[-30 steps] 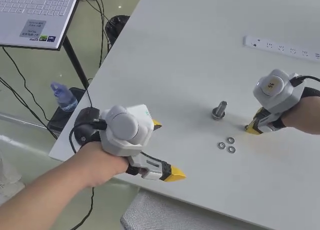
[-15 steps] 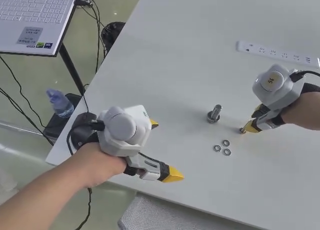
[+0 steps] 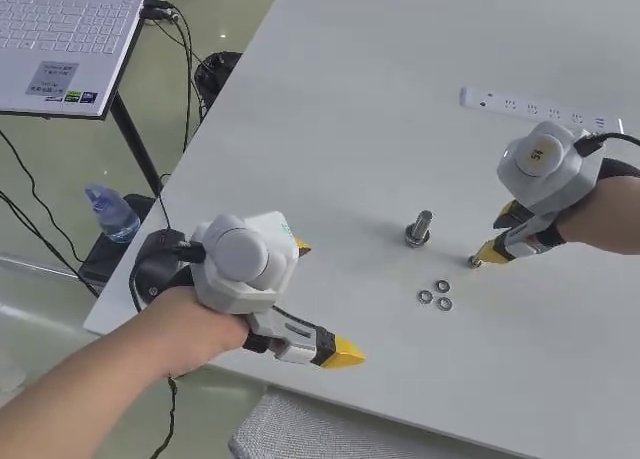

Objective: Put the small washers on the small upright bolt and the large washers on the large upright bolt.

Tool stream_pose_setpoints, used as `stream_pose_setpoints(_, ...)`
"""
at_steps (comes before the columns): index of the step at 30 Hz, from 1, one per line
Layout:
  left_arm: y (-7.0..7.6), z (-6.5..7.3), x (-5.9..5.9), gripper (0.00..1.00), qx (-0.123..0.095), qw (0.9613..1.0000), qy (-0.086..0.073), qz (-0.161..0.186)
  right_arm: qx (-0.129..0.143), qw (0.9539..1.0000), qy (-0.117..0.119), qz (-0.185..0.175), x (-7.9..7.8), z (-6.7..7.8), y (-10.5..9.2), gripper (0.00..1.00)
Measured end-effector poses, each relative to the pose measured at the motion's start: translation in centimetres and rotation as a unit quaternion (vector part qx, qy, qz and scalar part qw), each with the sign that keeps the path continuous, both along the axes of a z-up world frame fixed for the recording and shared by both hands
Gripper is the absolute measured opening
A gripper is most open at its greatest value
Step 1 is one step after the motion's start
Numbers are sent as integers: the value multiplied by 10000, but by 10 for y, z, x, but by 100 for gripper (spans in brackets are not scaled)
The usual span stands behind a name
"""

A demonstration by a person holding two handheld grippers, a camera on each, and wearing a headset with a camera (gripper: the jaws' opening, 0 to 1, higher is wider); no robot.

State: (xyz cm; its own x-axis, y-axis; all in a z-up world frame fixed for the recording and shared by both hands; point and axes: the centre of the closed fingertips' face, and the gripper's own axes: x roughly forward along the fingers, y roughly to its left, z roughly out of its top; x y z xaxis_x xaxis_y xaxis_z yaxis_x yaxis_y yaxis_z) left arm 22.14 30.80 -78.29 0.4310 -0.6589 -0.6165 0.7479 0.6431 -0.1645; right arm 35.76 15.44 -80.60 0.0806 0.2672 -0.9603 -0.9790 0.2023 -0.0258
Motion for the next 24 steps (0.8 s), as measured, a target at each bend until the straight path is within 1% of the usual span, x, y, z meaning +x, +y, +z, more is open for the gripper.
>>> stream_pose_setpoints(6,0,1,1,93,2,10000,-26,17,-10,10000,-18,50,-2,0,1,35)
stream_pose_setpoints(10,1,0,0,93,9,10000,-2,19,5,10000,2,57,-2,-1,1,34)
stream_pose_setpoints(14,1,-1,0,93,6,10000,6,14,88,9999,13,112,-7,1,8,34)
stream_pose_setpoints(16,1,-2,-1,92,11,10000,-17,-17,79,9998,3,170,-10,1,12,34)
stream_pose_setpoints(19,0,-2,-1,92,4,10000,6,-27,87,9997,36,245,-12,-2,16,34)
stream_pose_setpoints(24,1,-3,-1,91,1,10000,22,-14,81,9992,86,374,-23,-7,25,34)
